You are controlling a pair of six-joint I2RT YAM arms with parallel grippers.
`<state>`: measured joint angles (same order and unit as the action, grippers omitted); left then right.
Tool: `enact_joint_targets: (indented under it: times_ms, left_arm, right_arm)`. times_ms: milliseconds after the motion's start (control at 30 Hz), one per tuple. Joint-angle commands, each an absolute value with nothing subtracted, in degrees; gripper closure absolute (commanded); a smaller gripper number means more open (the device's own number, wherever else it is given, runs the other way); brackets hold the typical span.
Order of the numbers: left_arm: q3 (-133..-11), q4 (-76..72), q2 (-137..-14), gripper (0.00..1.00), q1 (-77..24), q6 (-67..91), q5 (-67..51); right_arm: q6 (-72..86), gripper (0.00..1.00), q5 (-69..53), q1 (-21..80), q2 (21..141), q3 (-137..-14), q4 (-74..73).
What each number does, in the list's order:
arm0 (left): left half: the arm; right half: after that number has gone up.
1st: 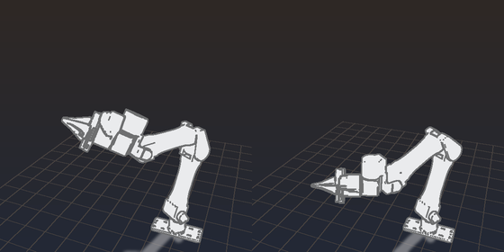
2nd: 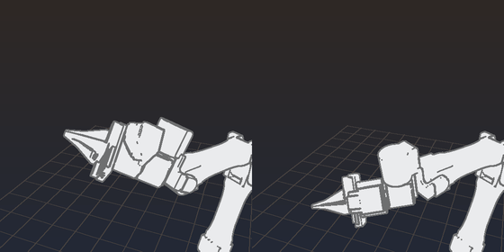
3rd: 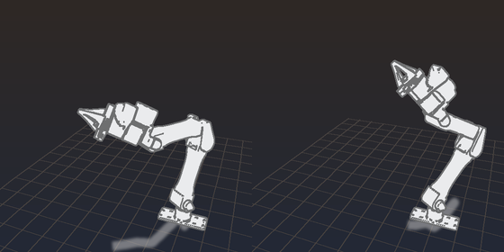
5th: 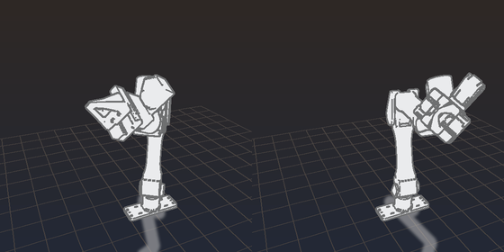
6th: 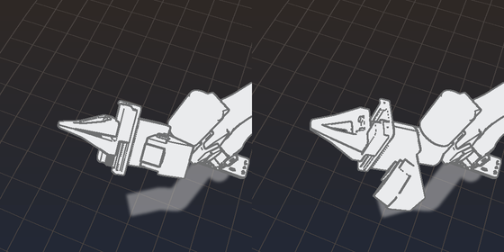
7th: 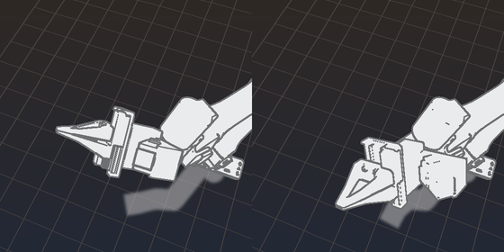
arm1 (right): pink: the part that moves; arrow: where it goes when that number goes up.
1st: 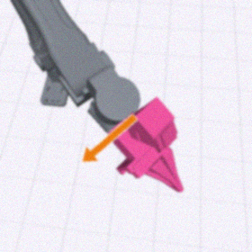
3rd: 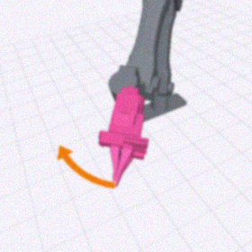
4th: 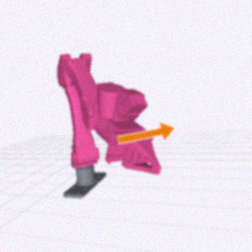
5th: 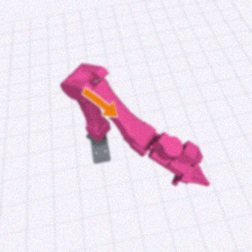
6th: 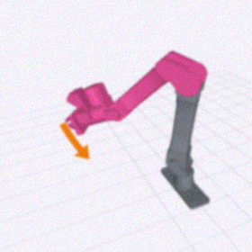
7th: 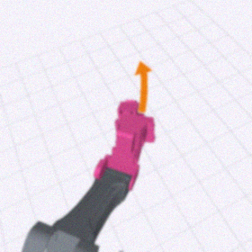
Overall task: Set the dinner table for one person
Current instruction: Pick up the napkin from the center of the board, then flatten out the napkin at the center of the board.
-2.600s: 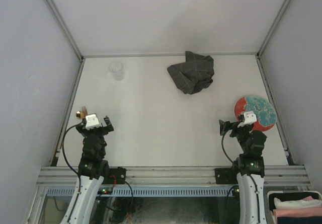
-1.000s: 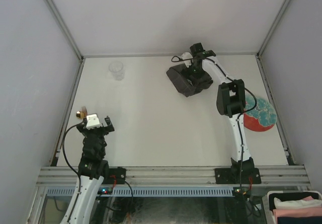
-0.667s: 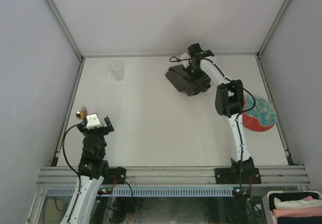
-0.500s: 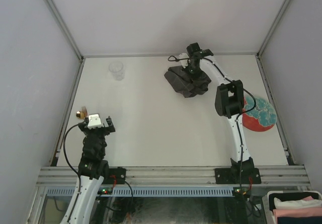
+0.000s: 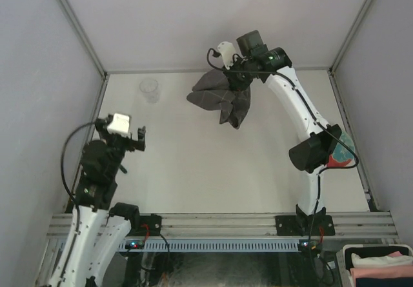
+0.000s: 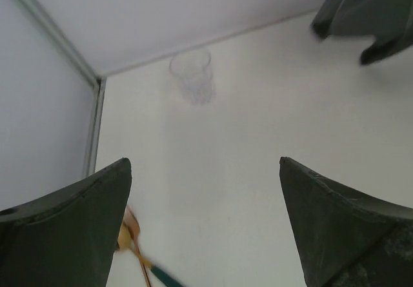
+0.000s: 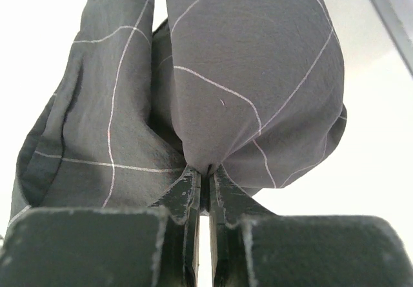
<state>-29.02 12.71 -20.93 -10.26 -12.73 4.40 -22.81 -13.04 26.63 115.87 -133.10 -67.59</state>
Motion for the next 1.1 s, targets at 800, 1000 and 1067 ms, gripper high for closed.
enact_joint_targets:
  times_ms: [800,1000,1067]
  left_arm:
    - [-55.9,20.7,-63.7,0.00,-18.9,-35.1,-42.6]
    - [-56.5,14.3,-71.2,0.00,-23.2,-36.9,-36.5]
    - [-56.3,12.0,-72.7,0.01,-24.5,-37.8,-33.1]
  right_arm:
    - [-18.2,1.00,-13.8,33.9,118.5,-143.8,-71.3]
    - [-17.4,1.00,-14.5,35.0,117.9,-143.7,-72.2]
    - [-17.0,1.00,-14.7,35.3,117.3,-143.2,-72.3]
